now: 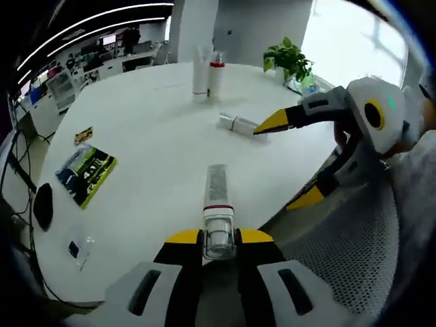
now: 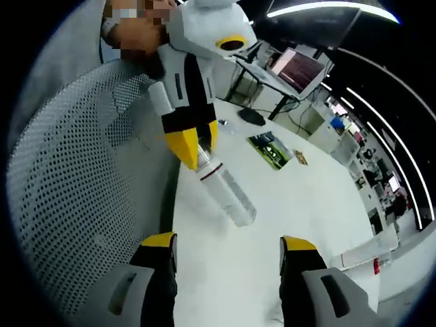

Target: Arrange the skincare products in the storage area until every visible bottle or jar stands upright without overlapping.

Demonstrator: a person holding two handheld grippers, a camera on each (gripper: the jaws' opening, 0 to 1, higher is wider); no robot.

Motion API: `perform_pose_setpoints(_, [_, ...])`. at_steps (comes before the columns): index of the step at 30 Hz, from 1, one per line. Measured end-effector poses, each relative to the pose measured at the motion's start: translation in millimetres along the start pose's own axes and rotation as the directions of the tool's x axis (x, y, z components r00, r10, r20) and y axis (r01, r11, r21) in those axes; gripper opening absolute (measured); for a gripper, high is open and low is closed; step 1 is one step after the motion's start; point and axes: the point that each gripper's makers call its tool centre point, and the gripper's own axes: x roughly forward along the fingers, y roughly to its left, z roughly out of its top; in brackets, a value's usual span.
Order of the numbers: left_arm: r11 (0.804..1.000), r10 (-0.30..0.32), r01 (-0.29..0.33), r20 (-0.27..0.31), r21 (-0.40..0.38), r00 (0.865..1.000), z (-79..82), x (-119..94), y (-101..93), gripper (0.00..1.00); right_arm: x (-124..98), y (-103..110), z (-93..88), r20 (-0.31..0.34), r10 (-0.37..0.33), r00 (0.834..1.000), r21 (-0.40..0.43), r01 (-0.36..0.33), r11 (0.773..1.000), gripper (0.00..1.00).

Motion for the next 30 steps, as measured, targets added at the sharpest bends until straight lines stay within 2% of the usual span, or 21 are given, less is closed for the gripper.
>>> perform_pose_setpoints(1, [1.000,-0.004,0.004,0.004,-0.003,1.000,0.7,0,-0.1,0.14,0,-1,2.2,0.003,-0.006,1.000,-0.050,0.007,0.999,0.55])
perform_pose_setpoints(4, [0.999,-0.038,0.039,0.012,-0.034,0.999,2.8,-1,-5.0,0.14,2,1,12.1,0.038,0.008,0.999,-0.097,-0.004,0.995,0.55])
perform_pose_setpoints(5, [0.997,-0.067,0.068,0.023,-0.045,0.997,5.4,-2,-9.6,0.14,3,1,15.9,0.051,0.016,0.999,-0.114,-0.010,0.993,0.55])
perform_pose_setpoints(8, [0.984,-0.144,0.149,0.056,-0.092,0.988,12.1,-7,-20.6,0.14,8,-2,22.1,0.057,0.021,0.998,-0.195,-0.009,0.981,0.55])
perform_pose_setpoints(11, [0.965,-0.204,0.214,0.079,-0.150,0.976,17.4,-12,-27.3,0.14,14,-1,27.9,0.065,0.033,0.997,-0.237,-0.017,0.971,0.52])
perform_pose_setpoints(13, [0.950,-0.237,0.252,0.095,-0.185,0.967,21.2,-15,-30.5,0.14,16,-2,33.0,0.073,0.032,0.997,-0.287,-0.010,0.958,0.45])
perform_pose_setpoints(14, [0.943,-0.253,0.270,0.107,-0.197,0.962,23.7,-17,-31.9,0.14,16,-2,36.2,0.078,0.035,0.996,-0.319,-0.008,0.948,0.38])
perform_pose_setpoints(16, [0.929,-0.280,0.300,0.119,-0.216,0.953,26.0,-20,-35.5,0.14,16,2,42.4,0.100,0.063,0.993,-0.343,-0.025,0.939,0.30])
perform_pose_setpoints(18, [0.915,-0.301,0.321,0.117,-0.243,0.946,26.2,-22,-36.5,0.14,18,1,44.6,0.099,0.059,0.993,-0.353,-0.021,0.935,0.24])
perform_pose_setpoints(19, [0.911,-0.309,0.329,0.114,-0.250,0.944,26.0,-22,-37.6,0.14,18,-2,44.7,0.093,0.053,0.994,-0.365,-0.015,0.931,0.17])
perform_pose_setpoints(21, [0.910,-0.310,0.330,0.114,-0.251,0.944,26.2,-23,-36.2,0.14,19,-3,43.9,0.090,0.065,0.994,-0.359,-0.028,0.933,0.17])
perform_pose_setpoints(24, [0.897,-0.325,0.351,0.140,-0.267,0.935,29.6,-21,-37.7,0.15,19,4,38.1,0.081,0.128,0.988,-0.261,-0.103,0.960,0.16])
perform_pose_setpoints(26, [0.908,-0.328,0.361,0.177,-0.212,0.928,35.6,-20,-38.5,0.16,19,10,31.7,0.072,0.171,0.983,-0.185,-0.156,0.970,0.15])
perform_pose_setpoints(27, [0.924,-0.319,0.351,0.199,-0.152,0.927,39.3,-21,-39.0,0.16,18,11,32.3,0.085,0.179,0.980,-0.147,-0.166,0.975,0.14])
perform_pose_setpoints(28, [0.930,-0.314,0.343,0.204,-0.129,0.927,40.4,-21,-38.6,0.16,16,13,33.0,0.093,0.196,0.976,-0.123,-0.184,0.975,0.14])
perform_pose_setpoints(30, [0.945,-0.304,0.323,0.222,-0.057,0.927,43.6,-23,-38.6,0.17,13,19,32.6,0.113,0.237,0.965,-0.021,-0.236,0.971,0.14])
